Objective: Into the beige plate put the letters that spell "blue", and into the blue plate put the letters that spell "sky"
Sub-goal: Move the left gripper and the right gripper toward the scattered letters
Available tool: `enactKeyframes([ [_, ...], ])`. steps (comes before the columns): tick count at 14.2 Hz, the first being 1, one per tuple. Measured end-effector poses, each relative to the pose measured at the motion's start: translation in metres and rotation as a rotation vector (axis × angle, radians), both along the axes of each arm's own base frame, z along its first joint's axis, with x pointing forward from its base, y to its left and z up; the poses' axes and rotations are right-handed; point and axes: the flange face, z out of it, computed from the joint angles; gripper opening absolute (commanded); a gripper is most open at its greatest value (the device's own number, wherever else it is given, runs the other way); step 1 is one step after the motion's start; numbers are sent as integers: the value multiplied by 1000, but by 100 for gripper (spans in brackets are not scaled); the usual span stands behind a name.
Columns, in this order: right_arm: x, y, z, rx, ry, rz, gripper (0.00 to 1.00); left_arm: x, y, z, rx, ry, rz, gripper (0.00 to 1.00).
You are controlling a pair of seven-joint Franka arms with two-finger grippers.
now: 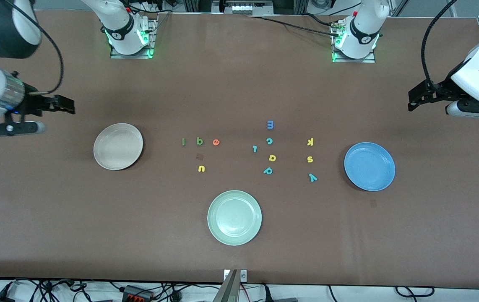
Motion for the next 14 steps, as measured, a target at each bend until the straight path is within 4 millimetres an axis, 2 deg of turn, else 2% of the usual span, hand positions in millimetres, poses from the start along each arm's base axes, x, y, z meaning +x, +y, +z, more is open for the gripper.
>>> enactKeyframes([
  [3, 7, 47, -35, 9, 46, 66, 100, 0, -1, -1, 0, 1, -2, 100],
  [5, 13, 71, -62, 20, 60, 94, 100, 1, -2, -2, 0, 3, -4, 100],
  [9, 20, 105, -116, 57, 59, 121, 100, -3, -1, -10, 4, 61, -3, 100],
  [12, 16, 121, -147, 65, 47, 133, 100, -5, -2, -13, 6, 85, -6, 100],
  [14, 8, 140, -166, 77, 36, 109, 100, -5, -2, -13, 6, 87, -6, 100],
])
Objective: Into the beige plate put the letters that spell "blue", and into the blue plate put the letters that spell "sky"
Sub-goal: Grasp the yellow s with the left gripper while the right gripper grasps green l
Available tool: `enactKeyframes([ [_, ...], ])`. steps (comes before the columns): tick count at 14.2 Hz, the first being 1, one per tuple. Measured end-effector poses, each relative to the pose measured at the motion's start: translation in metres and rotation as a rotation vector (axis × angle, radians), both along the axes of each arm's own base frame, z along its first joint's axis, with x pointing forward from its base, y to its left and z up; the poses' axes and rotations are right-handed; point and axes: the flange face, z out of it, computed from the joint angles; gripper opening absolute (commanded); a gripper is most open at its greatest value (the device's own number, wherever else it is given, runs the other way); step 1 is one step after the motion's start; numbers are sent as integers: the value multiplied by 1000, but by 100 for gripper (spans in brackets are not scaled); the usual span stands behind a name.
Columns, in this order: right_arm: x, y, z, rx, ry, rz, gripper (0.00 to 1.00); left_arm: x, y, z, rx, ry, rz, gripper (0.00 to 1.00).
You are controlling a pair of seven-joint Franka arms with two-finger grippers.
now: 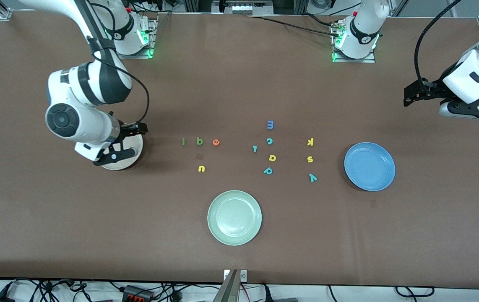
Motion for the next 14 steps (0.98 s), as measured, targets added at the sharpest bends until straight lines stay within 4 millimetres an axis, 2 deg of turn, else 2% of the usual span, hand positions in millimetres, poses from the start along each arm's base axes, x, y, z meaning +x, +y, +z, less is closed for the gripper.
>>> enactKeyframes([
  [3, -17, 45, -30, -17, -45, -51, 100, 1, -5, -6, 1, 17, -9, 100],
  [5, -25, 68, -49, -29, -61, -83, 100, 7, -11, -26, 2, 69, -20, 100],
  [8, -28, 89, -66, -37, -91, -147, 100, 29, -16, -81, 1, 148, -28, 100],
  [10, -32, 100, -75, -44, -101, -183, 98, 49, -29, -123, -3, 149, -27, 100],
  [11, -33, 104, -82, -48, -98, -188, 93, 58, -40, -143, -1, 143, 0, 100],
  [12, -34, 105, -93, -54, -93, -193, 82, 66, -52, -162, 4, 136, 38, 100],
  [14, -36, 106, -117, -58, -82, -212, 77, 80, -82, -199, 7, 96, 116, 100],
])
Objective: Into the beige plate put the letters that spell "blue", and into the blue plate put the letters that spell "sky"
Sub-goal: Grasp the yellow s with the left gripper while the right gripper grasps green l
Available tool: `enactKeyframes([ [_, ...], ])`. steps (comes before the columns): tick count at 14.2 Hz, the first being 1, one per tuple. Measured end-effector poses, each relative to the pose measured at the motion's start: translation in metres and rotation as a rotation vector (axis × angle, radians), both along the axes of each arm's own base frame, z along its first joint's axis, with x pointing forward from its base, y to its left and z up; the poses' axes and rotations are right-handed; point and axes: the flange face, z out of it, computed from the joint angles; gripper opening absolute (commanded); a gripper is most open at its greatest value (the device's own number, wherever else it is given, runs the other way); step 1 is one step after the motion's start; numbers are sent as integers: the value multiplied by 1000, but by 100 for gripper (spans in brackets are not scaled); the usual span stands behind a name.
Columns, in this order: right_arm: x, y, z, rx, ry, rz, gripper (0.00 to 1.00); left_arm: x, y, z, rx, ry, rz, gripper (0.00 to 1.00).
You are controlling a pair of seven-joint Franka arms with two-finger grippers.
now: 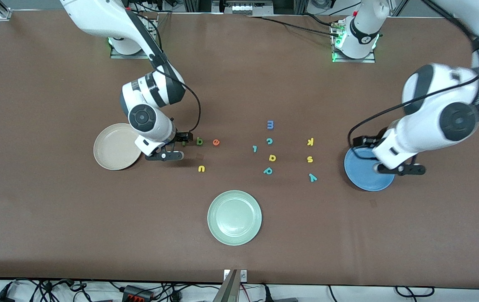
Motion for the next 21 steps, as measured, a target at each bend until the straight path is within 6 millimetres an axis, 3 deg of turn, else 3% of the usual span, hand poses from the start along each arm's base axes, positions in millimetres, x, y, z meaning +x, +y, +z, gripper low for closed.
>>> enactKeyframes([
  [4, -6, 11, -29, 1, 3, -5, 63, 12, -40, -81, -1, -9, 36, 100],
  [7, -8, 12, -32, -1, 7, -4, 56, 1, -72, -136, 0, 10, -2, 100],
  [10, -8, 12, -32, -2, 8, -5, 51, -17, -78, -177, -12, -32, -9, 100],
  [15, -11, 14, -39, -8, 19, -1, 44, -41, -90, -205, -13, -34, -37, 99],
  [16, -12, 14, -40, -8, 20, 0, 40, -44, -94, -207, -13, -33, -43, 94],
  [19, -12, 15, -40, -8, 19, 1, 9, -48, -100, -214, -13, -29, -54, 66],
  [21, -13, 17, -39, -8, 22, 5, 0, -49, -101, -220, -11, -21, -56, 52],
])
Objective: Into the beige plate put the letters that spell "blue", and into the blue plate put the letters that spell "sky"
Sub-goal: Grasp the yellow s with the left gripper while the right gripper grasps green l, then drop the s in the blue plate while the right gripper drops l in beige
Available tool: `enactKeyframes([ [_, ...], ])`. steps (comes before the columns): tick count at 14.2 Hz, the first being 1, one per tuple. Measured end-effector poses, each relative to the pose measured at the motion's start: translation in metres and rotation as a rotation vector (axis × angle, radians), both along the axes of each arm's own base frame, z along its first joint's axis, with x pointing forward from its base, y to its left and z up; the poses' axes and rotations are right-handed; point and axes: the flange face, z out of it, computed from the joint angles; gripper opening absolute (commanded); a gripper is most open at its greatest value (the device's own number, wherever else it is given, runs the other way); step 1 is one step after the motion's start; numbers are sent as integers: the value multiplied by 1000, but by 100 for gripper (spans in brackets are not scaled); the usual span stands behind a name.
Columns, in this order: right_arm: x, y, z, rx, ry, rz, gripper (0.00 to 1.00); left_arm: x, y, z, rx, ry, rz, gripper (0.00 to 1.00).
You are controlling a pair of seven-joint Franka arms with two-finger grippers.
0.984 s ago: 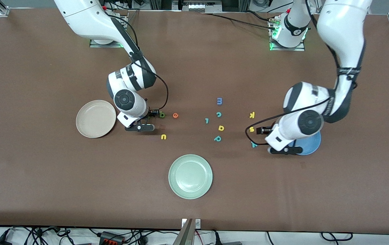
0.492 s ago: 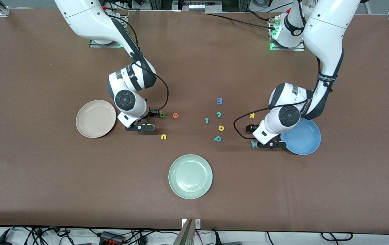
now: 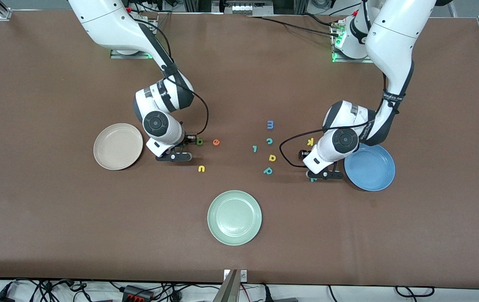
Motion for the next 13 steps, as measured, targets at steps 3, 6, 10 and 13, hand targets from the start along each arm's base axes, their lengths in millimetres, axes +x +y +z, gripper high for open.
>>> enactKeyframes([
  [3, 0, 0, 0, 0, 0, 1, 0, 0, 0, -2, 0, 0, 0, 37],
  [6, 10, -4, 13, 6, -27, -12, 0, 1, 1, 0, 0, -3, 1, 4],
  [10, 47, -69, 62, 6, -57, -108, 0, 3, -1, 4, -3, -11, 1, 1],
  [13, 62, -149, 73, 2, 9, -141, 0, 13, 5, 27, 7, -8, 9, 1],
])
